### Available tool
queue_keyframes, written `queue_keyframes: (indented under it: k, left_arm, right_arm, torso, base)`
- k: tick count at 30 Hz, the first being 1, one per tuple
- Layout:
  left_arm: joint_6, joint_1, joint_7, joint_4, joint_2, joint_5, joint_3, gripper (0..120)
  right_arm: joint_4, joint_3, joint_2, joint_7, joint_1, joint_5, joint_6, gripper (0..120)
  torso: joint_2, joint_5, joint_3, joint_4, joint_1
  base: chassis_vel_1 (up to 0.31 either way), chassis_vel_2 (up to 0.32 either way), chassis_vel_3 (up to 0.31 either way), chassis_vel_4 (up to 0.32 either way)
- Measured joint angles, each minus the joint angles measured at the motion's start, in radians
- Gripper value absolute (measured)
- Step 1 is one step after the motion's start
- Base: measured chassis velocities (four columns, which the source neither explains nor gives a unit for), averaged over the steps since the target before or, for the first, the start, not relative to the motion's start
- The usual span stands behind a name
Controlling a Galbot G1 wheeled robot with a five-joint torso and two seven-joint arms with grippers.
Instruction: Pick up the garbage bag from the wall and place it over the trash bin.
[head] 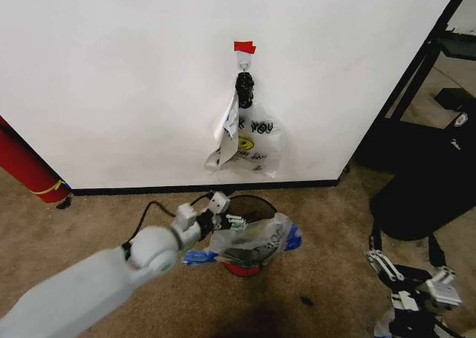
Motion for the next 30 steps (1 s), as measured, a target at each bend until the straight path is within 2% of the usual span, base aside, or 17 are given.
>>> queue_keyframes:
  k: [7, 11, 17, 18, 22, 23, 24, 30]
  left_arm:
    - [0.019, -0.145, 0.072, 0.126, -0.041, -0.002, 0.088, 98]
    - [0.063, -0.189, 0.110, 0.181, -0.058, -0.053, 0.124, 95]
    - [0.128, -0.206, 0.171, 0.286, -0.105, -0.165, 0.111, 69]
    - [0.128, -0.206, 0.171, 0.286, -0.105, -0.165, 0.111, 69]
    - [0.167, -0.188, 0.181, 0.300, -0.119, -0.228, 0.072, 56]
    - [0.177, -0.179, 0.188, 0.300, -0.120, -0.240, 0.063, 48]
    - [0.177, -0.179, 0.188, 0.300, -0.120, -0.240, 0.063, 48]
    - [0.199, -0.155, 0.228, 0.293, -0.107, -0.234, 0.057, 23]
  right_arm:
    - [0.011, 0.002, -0.003, -0.008, 0.000, 0.000, -0.027, 100]
    - [0.007, 0.004, -0.011, -0.007, 0.013, 0.004, -0.046, 100]
    - [0.019, 0.010, -0.020, -0.003, 0.018, 0.021, -0.067, 100]
    - [0.019, 0.010, -0.020, -0.003, 0.018, 0.021, -0.067, 100]
    - [0.024, 0.002, -0.021, 0.004, 0.018, 0.028, -0.084, 100]
    - [0.024, -0.002, -0.020, 0.008, 0.018, 0.029, -0.088, 100]
    - [0.024, -0.002, -0.020, 0.008, 0.018, 0.029, -0.088, 100]
    - [0.030, -0.002, -0.021, 0.032, 0.039, 0.031, -0.130, 100]
  torso:
    - [0.000, -0.0002, 0.000, 0.0000, 0.000]
    - [0.000, -0.0001, 0.000, -0.0001, 0.000]
    - [0.000, -0.0002, 0.000, -0.0001, 0.000]
    - [0.000, -0.0002, 0.000, -0.0001, 0.000]
    - [0.000, -0.0002, 0.000, -0.0003, 0.000]
    - [0.000, -0.0003, 0.000, -0.0003, 0.000]
    - [0.000, -0.0003, 0.000, -0.0003, 0.000]
    - [0.000, -0.0002, 0.000, -0.0001, 0.000]
  base:
    - [0.000, 0.000, 0.000, 0.000]
    - [0.000, 0.000, 0.000, 0.000]
    - [0.000, 0.000, 0.000, 0.000]
    - [0.000, 0.000, 0.000, 0.000]
    - [0.000, 0.000, 0.000, 0.000]
    - [0.000, 0.000, 0.000, 0.000]
    - [0.000, 0.000, 0.000, 0.000]
    - [0.000, 0.000, 0.000, 0.000]
